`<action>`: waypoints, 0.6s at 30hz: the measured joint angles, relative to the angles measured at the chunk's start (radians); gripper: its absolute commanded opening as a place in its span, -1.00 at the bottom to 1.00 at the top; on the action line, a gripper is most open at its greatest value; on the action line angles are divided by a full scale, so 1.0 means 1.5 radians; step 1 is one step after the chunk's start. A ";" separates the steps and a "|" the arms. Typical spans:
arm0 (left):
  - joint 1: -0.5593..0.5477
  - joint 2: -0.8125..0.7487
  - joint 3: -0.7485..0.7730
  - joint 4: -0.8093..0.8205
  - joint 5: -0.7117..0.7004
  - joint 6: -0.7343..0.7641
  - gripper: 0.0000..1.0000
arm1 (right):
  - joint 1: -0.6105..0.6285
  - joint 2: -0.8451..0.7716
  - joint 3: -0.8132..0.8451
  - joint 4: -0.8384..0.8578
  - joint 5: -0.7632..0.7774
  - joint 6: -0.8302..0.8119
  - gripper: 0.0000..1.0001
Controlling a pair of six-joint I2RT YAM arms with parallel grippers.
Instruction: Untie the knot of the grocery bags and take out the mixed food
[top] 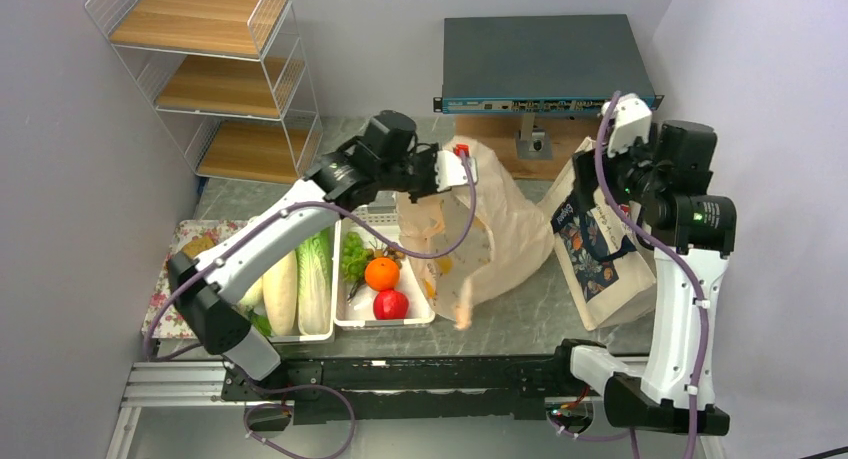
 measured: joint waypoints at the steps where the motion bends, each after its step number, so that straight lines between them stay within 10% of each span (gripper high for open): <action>1: 0.004 -0.019 0.004 -0.004 0.004 -0.011 -1.00 | -0.012 0.006 0.009 0.007 0.034 0.005 0.95; 11: 0.042 -0.072 0.118 -0.016 0.005 -0.143 -1.00 | -0.160 0.108 -0.057 -0.001 0.174 -0.017 0.74; 14: 0.062 -0.077 0.156 -0.008 -0.027 -0.178 -1.00 | -0.163 0.132 -0.091 -0.016 0.166 -0.033 0.31; 18: 0.070 -0.078 0.207 0.024 -0.078 -0.200 -1.00 | -0.162 0.136 -0.114 -0.039 0.117 -0.065 -1.00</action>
